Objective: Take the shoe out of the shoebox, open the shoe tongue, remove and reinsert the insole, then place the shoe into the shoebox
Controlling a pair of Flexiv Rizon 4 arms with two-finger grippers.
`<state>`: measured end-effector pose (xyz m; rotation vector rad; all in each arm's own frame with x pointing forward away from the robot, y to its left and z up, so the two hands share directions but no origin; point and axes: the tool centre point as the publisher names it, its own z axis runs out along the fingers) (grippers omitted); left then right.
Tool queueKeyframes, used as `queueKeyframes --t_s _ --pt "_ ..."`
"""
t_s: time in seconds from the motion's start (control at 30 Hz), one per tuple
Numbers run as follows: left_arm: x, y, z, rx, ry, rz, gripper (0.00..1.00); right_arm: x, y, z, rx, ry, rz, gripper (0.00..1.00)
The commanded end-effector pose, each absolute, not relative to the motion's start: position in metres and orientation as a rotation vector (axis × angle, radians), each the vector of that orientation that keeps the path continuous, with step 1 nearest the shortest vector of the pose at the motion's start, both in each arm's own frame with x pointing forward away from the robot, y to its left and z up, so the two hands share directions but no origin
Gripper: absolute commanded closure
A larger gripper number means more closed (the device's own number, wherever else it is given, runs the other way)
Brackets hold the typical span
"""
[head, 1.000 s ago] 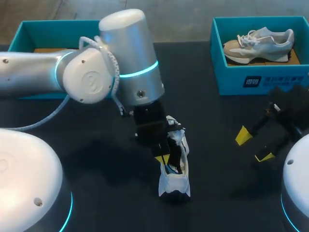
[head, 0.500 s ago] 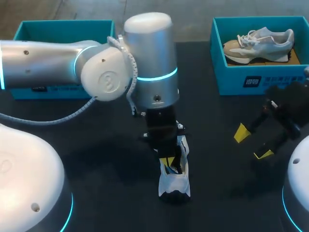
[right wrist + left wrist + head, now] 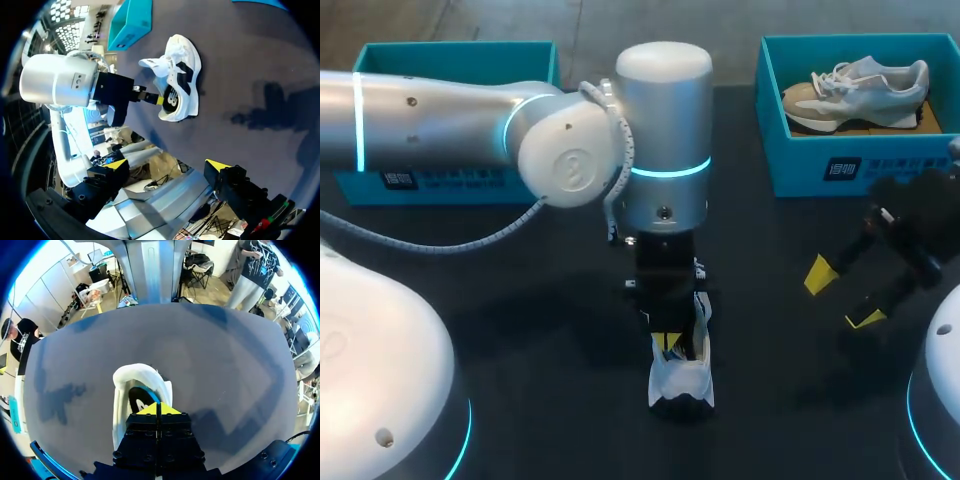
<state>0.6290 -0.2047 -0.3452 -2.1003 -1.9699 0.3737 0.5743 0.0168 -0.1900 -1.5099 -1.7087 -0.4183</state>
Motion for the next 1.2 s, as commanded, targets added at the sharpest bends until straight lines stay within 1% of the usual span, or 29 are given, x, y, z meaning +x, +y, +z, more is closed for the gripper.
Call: queueKeyframes --t_s 0.03,0.83,1.2 --pt "0.630 -0.209 -0.350 -2.096 -1.960 0.355 1.00 0.573 0.017 -0.190 -1.514 -1.709 -0.418 0.00" --pt "0.622 -0.204 -0.380 -2.084 -1.889 0.308 1.00 0.573 0.017 -0.190 -1.514 -1.709 -0.418 0.00" --pt "0.613 -0.206 -0.404 -2.085 -1.891 0.332 1.00 0.573 0.017 -0.190 -1.514 -1.709 -0.418 0.00"
